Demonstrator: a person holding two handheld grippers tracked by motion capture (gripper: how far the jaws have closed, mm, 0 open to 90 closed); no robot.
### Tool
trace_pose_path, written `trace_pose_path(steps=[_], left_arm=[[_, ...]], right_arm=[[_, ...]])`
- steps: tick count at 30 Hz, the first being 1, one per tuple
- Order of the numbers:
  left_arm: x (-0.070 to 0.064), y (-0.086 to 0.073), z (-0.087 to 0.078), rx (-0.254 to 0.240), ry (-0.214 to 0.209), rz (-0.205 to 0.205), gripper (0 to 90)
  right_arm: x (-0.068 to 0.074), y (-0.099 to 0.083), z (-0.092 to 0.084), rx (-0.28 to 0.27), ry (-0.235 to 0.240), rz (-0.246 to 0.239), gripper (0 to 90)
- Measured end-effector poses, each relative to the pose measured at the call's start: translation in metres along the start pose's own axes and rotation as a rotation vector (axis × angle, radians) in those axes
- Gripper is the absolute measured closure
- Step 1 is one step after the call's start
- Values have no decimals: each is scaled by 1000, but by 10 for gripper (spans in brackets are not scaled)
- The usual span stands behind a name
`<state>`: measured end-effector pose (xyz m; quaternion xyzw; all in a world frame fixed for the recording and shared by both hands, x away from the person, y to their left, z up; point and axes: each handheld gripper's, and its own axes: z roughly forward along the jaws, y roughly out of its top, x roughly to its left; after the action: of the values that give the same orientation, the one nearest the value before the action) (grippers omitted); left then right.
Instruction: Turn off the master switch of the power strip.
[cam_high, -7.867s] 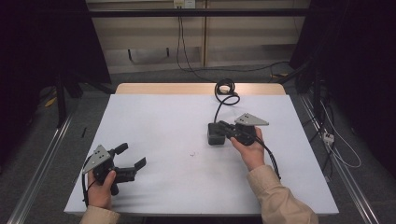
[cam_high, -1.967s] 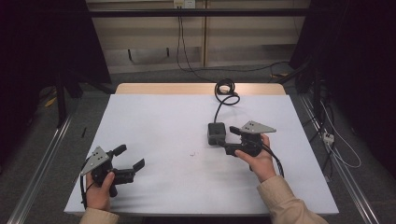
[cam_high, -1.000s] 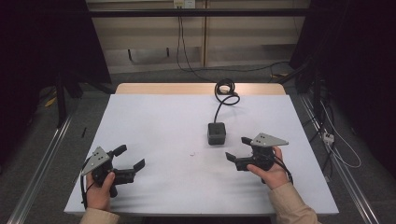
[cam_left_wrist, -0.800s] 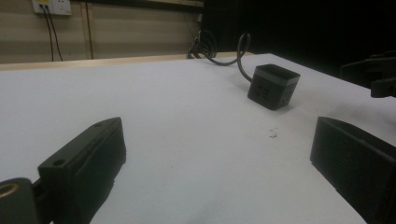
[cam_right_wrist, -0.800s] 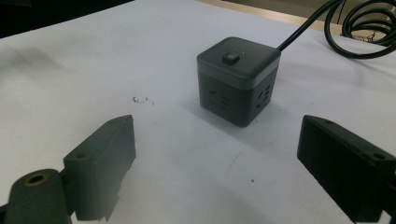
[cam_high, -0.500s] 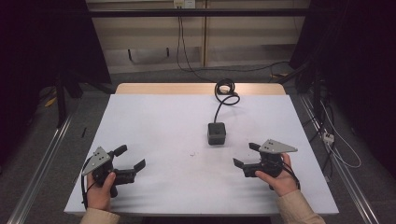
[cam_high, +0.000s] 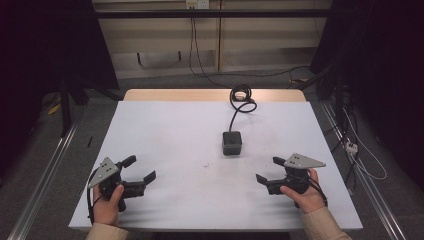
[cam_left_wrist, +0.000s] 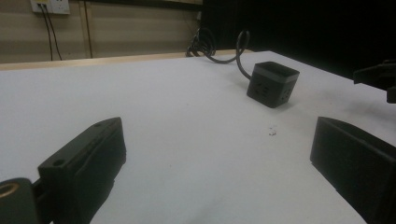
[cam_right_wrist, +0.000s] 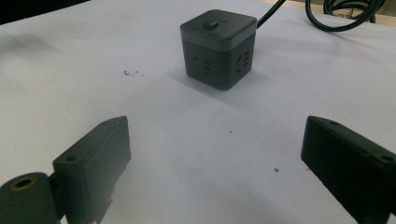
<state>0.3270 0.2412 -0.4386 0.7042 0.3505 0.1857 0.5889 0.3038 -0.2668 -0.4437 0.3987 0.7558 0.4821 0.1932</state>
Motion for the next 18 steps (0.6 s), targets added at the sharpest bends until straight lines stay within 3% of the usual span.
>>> trace_pose_path(steps=[18], left_arm=[[0,0,0,4,0,2,31]], right_arm=[[-7,-13,-14,16,-13,-2,78]])
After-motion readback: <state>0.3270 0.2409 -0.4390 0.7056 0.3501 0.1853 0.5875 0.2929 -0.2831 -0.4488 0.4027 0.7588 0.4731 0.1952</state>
